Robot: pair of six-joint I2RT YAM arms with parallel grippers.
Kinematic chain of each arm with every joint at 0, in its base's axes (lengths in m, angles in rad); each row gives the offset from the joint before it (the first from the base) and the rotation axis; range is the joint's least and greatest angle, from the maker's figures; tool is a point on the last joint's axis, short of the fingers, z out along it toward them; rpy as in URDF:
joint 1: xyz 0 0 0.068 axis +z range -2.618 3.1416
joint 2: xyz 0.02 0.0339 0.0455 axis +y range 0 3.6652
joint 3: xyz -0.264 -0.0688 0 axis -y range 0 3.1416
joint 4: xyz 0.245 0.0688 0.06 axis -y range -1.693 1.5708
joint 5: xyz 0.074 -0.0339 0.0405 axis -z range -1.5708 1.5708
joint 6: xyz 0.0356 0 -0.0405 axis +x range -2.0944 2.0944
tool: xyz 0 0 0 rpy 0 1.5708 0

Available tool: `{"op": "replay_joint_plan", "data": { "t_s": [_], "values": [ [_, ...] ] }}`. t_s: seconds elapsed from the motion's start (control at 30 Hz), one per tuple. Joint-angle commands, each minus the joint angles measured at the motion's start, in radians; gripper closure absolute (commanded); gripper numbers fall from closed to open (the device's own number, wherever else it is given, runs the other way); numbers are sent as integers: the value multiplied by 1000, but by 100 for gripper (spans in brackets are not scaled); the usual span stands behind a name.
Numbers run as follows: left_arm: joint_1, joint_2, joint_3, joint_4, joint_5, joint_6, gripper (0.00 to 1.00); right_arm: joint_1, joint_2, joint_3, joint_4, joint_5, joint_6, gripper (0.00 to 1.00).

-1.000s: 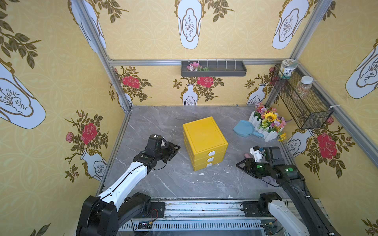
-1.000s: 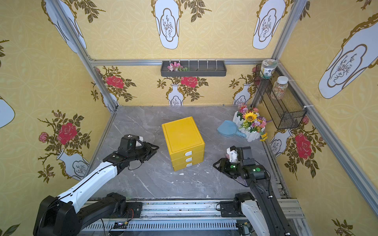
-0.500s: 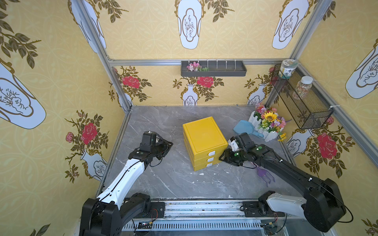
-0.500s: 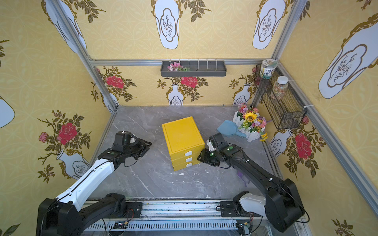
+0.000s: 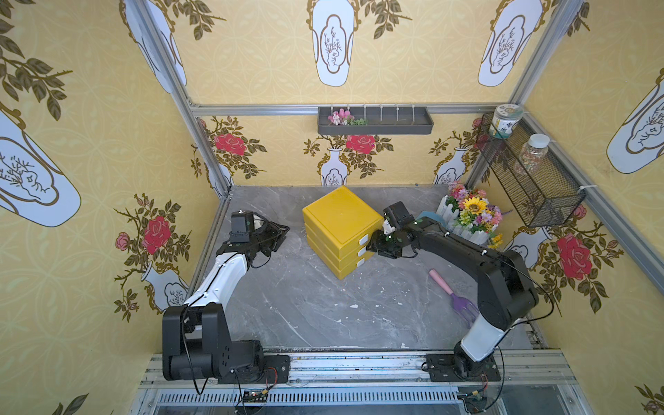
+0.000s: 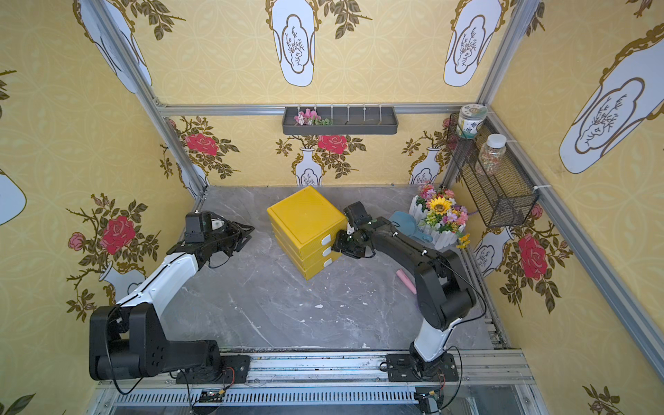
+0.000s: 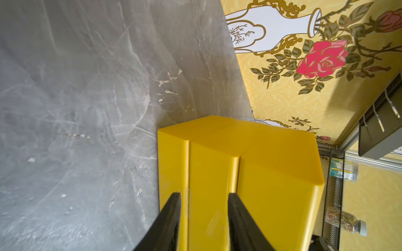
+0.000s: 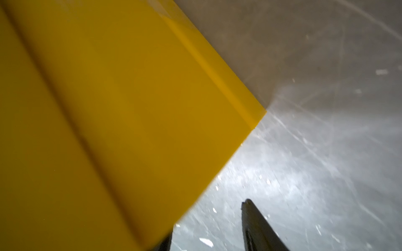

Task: Take the seed bags out of the drawer
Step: Adjust the storage box at the center of the board.

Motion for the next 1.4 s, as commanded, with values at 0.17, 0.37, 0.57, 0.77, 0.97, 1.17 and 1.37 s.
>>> {"op": "replay_joint_plan", "data": {
  "t_s": [0.17, 0.37, 0.57, 0.77, 0.97, 1.17, 1.37],
  "values": [
    [35, 111, 56, 131, 16, 11, 60, -42, 175, 226, -37, 20, -36, 44],
    [72, 230, 191, 176, -55, -14, 62, -78, 164, 211, -65, -18, -75, 44],
    [58, 436, 377, 204, 24, -1, 63, -178, 64, 77, -20, -16, -37, 45],
    [19, 584, 519, 215, 139, 43, 64, -237, 165, 171, 52, -96, 10, 43],
    [-13, 657, 585, 221, 224, 64, 64, -207, 325, 397, -15, -119, 23, 42],
    [-40, 628, 536, 222, 283, 89, 65, -213, 404, 503, -30, -135, 16, 37],
    [-87, 488, 330, 290, 266, 40, 66, -206, 501, 637, -76, -202, -15, 37]
  ]
}}
